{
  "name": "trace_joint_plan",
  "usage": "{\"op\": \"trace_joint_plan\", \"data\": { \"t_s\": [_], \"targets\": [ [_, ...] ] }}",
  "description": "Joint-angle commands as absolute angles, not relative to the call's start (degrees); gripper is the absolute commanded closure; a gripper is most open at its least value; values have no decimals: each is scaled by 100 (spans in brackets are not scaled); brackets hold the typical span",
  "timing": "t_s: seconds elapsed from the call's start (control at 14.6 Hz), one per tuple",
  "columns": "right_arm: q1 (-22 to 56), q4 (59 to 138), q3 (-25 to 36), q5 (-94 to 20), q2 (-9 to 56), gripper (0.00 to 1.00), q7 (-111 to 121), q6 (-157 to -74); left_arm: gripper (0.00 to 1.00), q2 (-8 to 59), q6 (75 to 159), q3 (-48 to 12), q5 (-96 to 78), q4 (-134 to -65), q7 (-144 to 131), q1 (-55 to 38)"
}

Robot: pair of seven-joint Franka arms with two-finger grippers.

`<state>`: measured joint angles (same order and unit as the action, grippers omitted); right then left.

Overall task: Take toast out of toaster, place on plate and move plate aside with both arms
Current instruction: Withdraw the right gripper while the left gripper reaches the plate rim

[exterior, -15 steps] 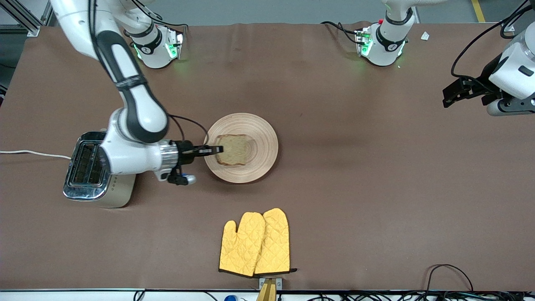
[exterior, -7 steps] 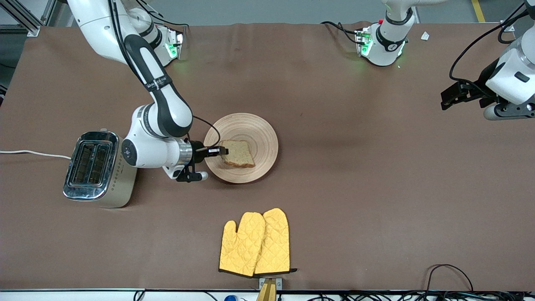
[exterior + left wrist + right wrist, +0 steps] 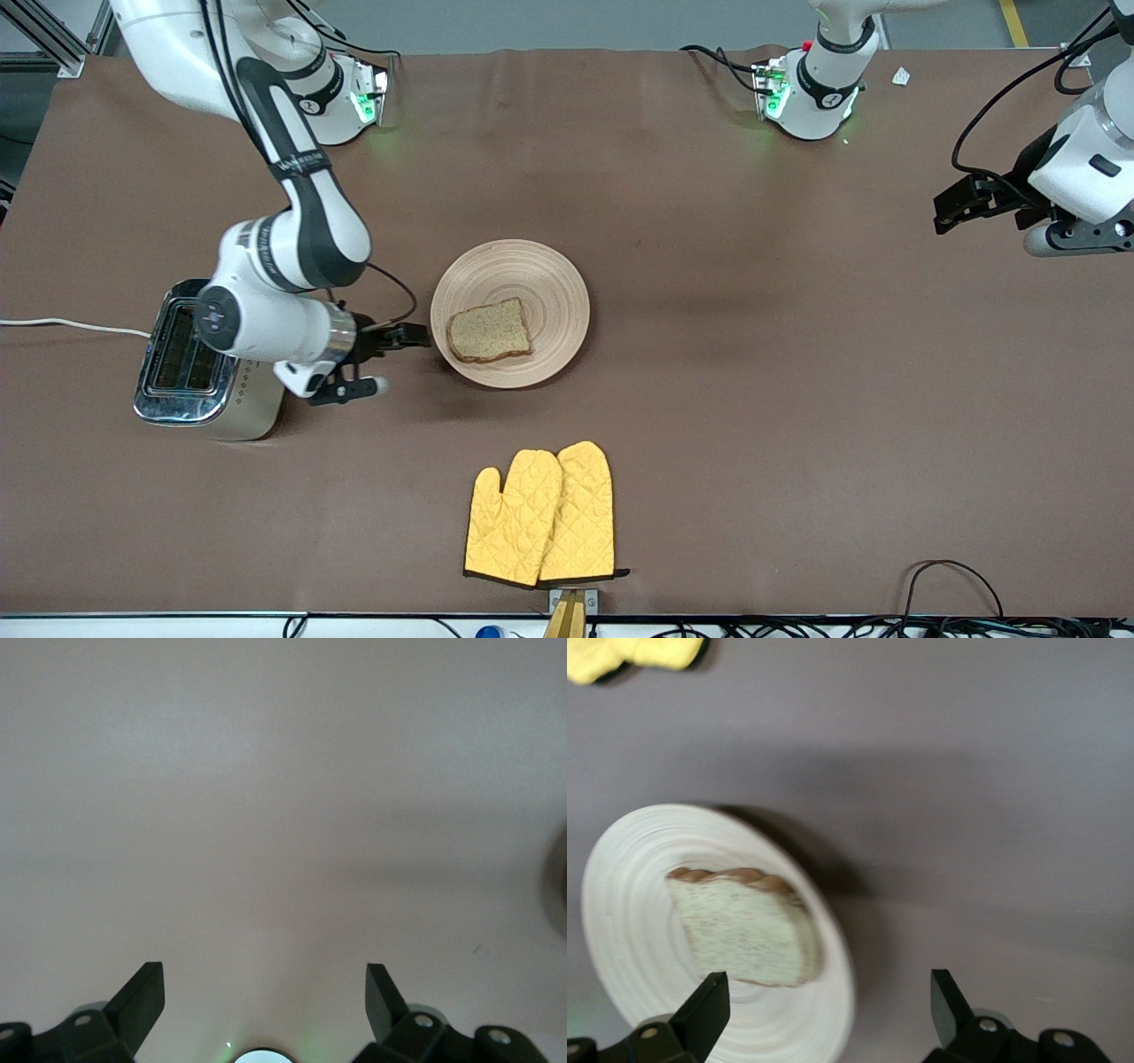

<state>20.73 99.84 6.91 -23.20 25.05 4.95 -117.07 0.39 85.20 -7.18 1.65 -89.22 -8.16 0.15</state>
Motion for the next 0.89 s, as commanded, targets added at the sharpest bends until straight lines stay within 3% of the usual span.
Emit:
{"op": "trace_joint_plan", "data": {
  "t_s": [0.0,0.41,0.55,0.82],
  "targets": [
    [2021,9784,1141,-1576,2102,0,510,-11094,0,88,8464,-721,167,-8815,-747,35],
    [2013,9098,2266,-1169,1697,0,580,-9899,0,245,9166,-729,-973,-9333,-721,106],
    [2004,8895,2504,-1169,1705,0,589,-9459,0,561,9421,-729,-1422,-9395,-284,97],
    [1978,8868,2803,-845,1758,0,589,-9431,0,1299,10201,-782,-2335,-9641,631,71]
  ]
}}
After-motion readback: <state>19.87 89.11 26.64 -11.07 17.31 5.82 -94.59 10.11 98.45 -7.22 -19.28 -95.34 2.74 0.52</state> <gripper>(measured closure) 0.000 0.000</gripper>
